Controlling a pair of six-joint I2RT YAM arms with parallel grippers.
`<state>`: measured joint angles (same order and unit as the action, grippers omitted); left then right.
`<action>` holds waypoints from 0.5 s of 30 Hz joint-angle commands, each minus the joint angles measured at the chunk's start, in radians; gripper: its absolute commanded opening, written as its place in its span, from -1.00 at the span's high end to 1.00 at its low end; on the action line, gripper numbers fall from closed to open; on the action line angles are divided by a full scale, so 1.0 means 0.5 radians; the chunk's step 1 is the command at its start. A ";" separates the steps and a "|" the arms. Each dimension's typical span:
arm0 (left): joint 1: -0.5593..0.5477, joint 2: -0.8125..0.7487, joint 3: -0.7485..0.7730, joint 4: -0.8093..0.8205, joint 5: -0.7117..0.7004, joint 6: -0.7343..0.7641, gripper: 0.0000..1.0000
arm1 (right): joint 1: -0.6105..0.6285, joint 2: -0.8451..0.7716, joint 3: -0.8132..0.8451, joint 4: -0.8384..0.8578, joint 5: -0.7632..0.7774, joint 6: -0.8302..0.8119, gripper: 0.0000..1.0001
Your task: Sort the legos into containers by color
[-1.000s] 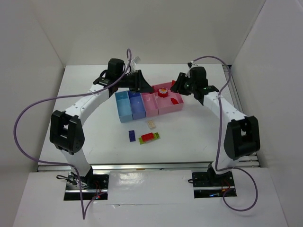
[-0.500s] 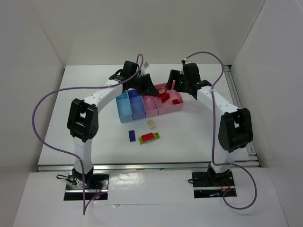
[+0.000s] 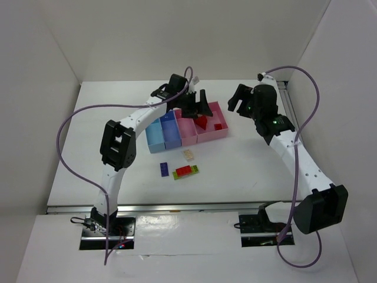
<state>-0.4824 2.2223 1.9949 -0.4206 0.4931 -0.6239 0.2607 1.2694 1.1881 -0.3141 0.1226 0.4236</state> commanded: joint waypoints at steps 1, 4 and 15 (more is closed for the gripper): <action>-0.072 -0.149 0.014 -0.045 -0.102 0.057 -0.96 | 0.003 -0.017 0.020 -0.169 0.034 -0.095 -0.66; -0.097 -0.333 -0.164 -0.045 -0.280 0.094 -0.89 | 0.003 -0.072 -0.047 -0.188 0.052 -0.117 -0.63; -0.262 -1.566 -1.464 -0.073 -1.268 -0.270 -0.68 | 0.267 -0.130 -0.376 -0.197 -0.037 -0.089 -0.61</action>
<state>-0.5682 1.5108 1.3567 -0.4278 0.0490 -0.6666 0.3843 1.2324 1.0225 -0.4000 0.0925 0.3737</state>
